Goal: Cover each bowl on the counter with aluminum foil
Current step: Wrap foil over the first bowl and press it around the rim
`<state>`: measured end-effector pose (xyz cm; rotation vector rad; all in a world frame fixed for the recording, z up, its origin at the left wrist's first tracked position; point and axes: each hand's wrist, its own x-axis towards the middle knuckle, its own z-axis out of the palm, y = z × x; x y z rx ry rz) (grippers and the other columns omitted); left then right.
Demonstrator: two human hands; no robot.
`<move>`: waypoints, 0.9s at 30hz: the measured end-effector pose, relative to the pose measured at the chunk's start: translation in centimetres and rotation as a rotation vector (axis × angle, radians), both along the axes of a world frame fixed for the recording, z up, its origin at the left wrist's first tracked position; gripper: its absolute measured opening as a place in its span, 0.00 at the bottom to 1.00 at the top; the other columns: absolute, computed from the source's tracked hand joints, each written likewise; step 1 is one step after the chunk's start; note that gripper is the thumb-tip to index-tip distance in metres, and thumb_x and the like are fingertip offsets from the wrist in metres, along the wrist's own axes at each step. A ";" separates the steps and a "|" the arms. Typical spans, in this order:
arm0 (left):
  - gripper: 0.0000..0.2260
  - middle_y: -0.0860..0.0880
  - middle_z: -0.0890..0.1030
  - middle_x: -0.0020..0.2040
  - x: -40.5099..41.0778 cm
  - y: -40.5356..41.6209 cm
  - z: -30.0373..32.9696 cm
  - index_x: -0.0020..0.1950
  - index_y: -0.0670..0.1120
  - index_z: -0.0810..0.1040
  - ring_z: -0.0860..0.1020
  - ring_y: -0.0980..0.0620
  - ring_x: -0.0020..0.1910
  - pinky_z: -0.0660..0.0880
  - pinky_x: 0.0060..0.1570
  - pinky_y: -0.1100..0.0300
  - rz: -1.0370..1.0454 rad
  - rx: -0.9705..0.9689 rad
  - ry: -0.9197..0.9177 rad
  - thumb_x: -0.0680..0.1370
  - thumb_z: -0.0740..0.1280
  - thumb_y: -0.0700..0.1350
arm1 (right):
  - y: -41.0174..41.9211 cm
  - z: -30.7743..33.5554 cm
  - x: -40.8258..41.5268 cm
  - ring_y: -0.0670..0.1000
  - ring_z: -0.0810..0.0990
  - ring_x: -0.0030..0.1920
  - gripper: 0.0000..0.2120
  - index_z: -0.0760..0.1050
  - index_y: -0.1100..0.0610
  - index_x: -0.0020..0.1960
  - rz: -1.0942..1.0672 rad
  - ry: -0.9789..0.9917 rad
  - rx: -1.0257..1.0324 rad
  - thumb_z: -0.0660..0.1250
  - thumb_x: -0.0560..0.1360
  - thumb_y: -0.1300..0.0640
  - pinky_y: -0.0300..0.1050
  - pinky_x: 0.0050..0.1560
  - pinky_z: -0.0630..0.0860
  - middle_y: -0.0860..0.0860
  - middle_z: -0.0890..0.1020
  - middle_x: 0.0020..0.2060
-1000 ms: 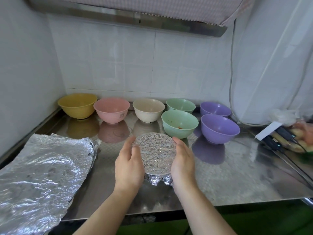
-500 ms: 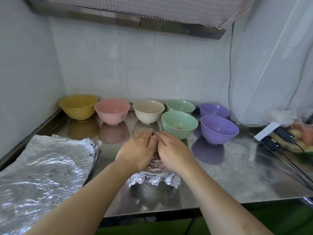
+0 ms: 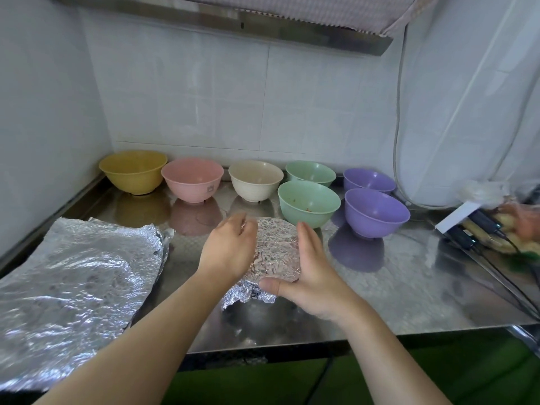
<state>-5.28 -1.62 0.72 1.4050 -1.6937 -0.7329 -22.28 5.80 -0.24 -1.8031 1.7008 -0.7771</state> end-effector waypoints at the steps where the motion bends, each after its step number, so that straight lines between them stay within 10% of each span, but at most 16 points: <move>1: 0.16 0.49 0.80 0.53 0.2 0.1 0.0 0.50 0.48 0.75 0.76 0.45 0.55 0.69 0.49 0.50 -0.013 0.035 0.024 0.80 0.59 0.60 | -0.1 0.0 -0.1 0.37 0.37 0.82 0.70 0.34 0.50 0.86 -0.004 0.021 0.001 0.77 0.64 0.28 0.36 0.78 0.44 0.41 0.34 0.83; 4: 0.51 0.54 0.67 0.75 2.1 0.8 0.2 0.80 0.51 0.62 0.67 0.54 0.73 0.66 0.70 0.53 -0.167 0.119 0.138 0.66 0.66 0.79 | -0.3 0.0 -0.5 0.37 0.37 0.82 0.73 0.33 0.51 0.86 0.011 0.055 -0.002 0.80 0.62 0.28 0.38 0.80 0.44 0.39 0.35 0.83; 6: 0.62 0.58 0.63 0.77 3.7 1.1 -0.3 0.83 0.56 0.51 0.64 0.58 0.76 0.63 0.75 0.54 -0.337 0.149 0.152 0.58 0.73 0.79 | -0.4 -0.1 -0.6 0.38 0.39 0.82 0.76 0.33 0.52 0.86 0.016 0.096 -0.009 0.78 0.57 0.25 0.41 0.83 0.46 0.38 0.36 0.83; 15: 0.60 0.73 0.68 0.65 4.5 2.0 -2.5 0.74 0.66 0.49 0.68 0.79 0.64 0.63 0.59 0.82 -0.445 0.070 0.125 0.57 0.88 0.55 | -0.4 -0.4 -0.4 0.37 0.44 0.81 0.76 0.34 0.52 0.86 0.024 0.113 -0.060 0.84 0.59 0.34 0.38 0.81 0.48 0.34 0.41 0.81; 23: 0.74 0.56 0.68 0.77 4.6 2.6 -2.7 0.82 0.62 0.38 0.67 0.61 0.75 0.63 0.73 0.62 -0.341 0.015 0.003 0.50 0.84 0.71 | -0.5 0.4 -2.3 0.35 0.47 0.82 0.73 0.33 0.47 0.85 0.116 0.005 0.125 0.79 0.59 0.31 0.43 0.83 0.51 0.33 0.32 0.81; 27: 0.74 0.58 0.70 0.76 4.7 2.8 -2.7 0.83 0.60 0.39 0.68 0.62 0.74 0.62 0.70 0.69 -0.333 0.004 0.000 0.51 0.84 0.70 | -0.3 -0.1 -1.9 0.34 0.50 0.81 0.64 0.36 0.48 0.86 0.076 0.005 0.068 0.82 0.71 0.47 0.36 0.80 0.51 0.33 0.35 0.82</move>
